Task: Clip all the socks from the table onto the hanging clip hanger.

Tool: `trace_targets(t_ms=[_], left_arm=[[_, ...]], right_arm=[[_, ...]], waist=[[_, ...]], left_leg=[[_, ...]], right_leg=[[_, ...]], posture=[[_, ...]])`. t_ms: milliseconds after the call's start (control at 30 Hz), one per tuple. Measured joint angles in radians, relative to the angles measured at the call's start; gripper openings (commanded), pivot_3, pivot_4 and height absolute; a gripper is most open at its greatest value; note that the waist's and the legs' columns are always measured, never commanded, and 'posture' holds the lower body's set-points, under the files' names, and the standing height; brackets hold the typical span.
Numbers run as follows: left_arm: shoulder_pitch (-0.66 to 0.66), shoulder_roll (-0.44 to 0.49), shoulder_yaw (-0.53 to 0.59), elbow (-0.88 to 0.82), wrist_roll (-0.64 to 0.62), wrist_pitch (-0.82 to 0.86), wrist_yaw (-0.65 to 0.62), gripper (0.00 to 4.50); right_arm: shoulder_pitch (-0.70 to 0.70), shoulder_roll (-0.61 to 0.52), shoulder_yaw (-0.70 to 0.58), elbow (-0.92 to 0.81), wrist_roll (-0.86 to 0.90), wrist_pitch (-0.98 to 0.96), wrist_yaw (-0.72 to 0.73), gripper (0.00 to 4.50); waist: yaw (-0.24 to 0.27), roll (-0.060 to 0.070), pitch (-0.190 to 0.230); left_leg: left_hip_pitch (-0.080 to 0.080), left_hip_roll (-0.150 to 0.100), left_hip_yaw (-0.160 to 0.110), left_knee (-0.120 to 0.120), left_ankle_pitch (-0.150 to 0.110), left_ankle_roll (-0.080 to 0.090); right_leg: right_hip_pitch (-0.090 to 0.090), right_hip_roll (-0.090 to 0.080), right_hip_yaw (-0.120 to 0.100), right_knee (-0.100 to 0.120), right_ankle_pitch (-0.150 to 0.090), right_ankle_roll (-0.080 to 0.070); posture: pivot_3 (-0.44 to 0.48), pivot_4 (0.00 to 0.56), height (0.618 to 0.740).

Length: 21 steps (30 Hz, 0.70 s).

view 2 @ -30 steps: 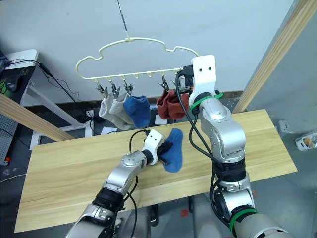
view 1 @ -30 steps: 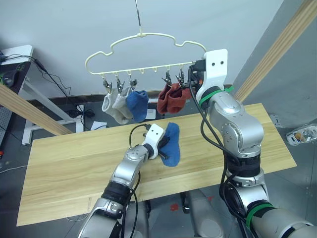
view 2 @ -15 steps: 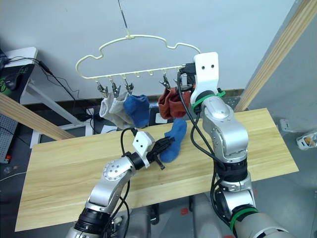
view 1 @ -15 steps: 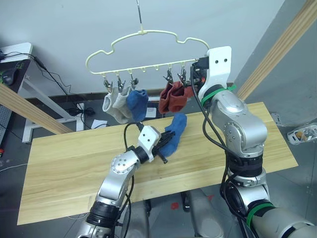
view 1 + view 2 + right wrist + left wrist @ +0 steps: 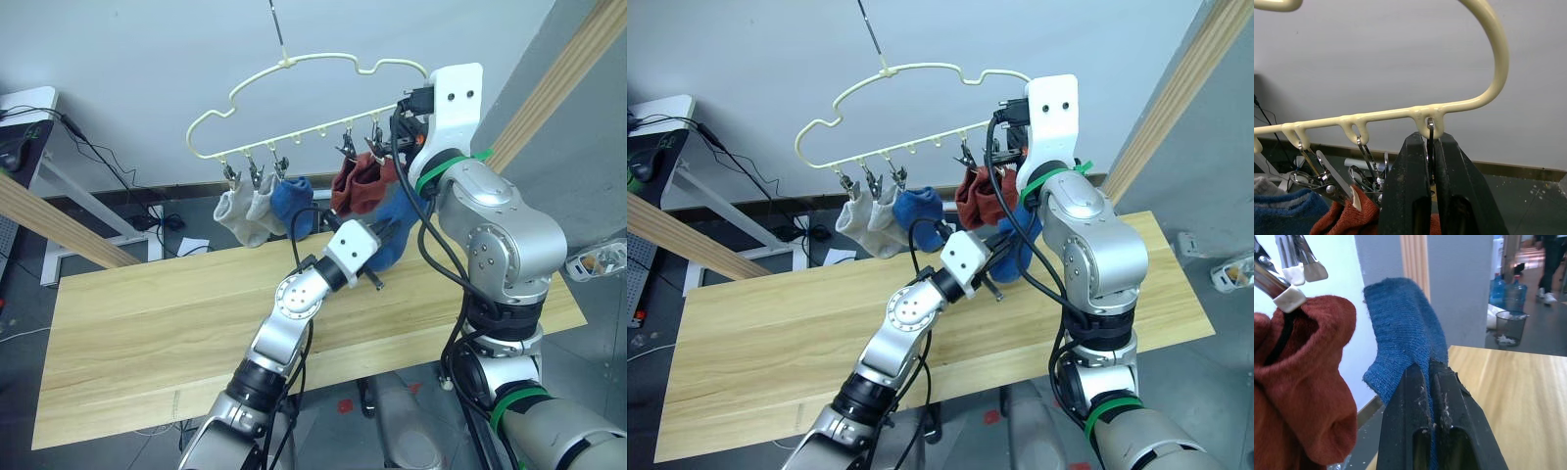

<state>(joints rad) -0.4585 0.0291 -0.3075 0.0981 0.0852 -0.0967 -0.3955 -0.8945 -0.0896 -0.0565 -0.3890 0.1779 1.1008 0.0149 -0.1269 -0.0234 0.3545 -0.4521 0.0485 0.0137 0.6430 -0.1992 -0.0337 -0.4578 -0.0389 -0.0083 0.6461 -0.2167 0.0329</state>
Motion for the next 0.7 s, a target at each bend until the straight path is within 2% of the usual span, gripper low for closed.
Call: trace_targets(t_ms=[167, 433, 567, 700], left_arm=[[-0.092, -0.004, 0.007, 0.1, 0.083, -0.006, 0.103, 0.03], [-0.111, 0.011, -0.004, 0.144, 0.169, -0.076, 0.172, 0.03], [-0.103, 0.011, -0.008, 0.14, 0.165, -0.113, 0.164, 0.03], [-0.083, 0.004, 0.005, 0.139, 0.101, -0.128, 0.136, 0.03]], right_arm=[[-0.003, -0.006, 0.0, -0.001, 0.002, 0.017, 0.005, 0.0], [-0.008, -0.029, 0.009, -0.004, 0.001, 0.022, 0.007, 0.0], [-0.008, -0.05, 0.021, -0.005, 0.001, 0.016, 0.01, 0.0], [-0.009, -0.06, 0.019, -0.005, 0.001, 0.009, 0.02, 0.0]], waist=[[-0.007, 0.0, 0.0], [-0.01, 0.0, 0.0], [-0.011, 0.0, 0.0], [-0.011, 0.0, 0.0]], left_leg=[[0.0, 0.0, 0.0, 0.0, 0.0, 0.0], [0.0, 0.0, 0.0, 0.0, 0.0, 0.0], [0.0, 0.0, 0.0, 0.0, 0.0, 0.0], [0.0, 0.0, 0.0, 0.0, 0.0, 0.0]], right_leg=[[0.0, 0.0, 0.0, 0.0, 0.0, 0.0], [0.0, 0.0, 0.0, 0.0, 0.0, 0.0], [0.0, 0.0, 0.0, 0.0, 0.0, 0.0], [0.0, 0.0, 0.0, 0.0, 0.0, 0.0]], posture=[[-0.288, 0.366, 0.74], [-0.285, 0.361, 0.74], [-0.283, 0.359, 0.74], [-0.283, 0.359, 0.74]])
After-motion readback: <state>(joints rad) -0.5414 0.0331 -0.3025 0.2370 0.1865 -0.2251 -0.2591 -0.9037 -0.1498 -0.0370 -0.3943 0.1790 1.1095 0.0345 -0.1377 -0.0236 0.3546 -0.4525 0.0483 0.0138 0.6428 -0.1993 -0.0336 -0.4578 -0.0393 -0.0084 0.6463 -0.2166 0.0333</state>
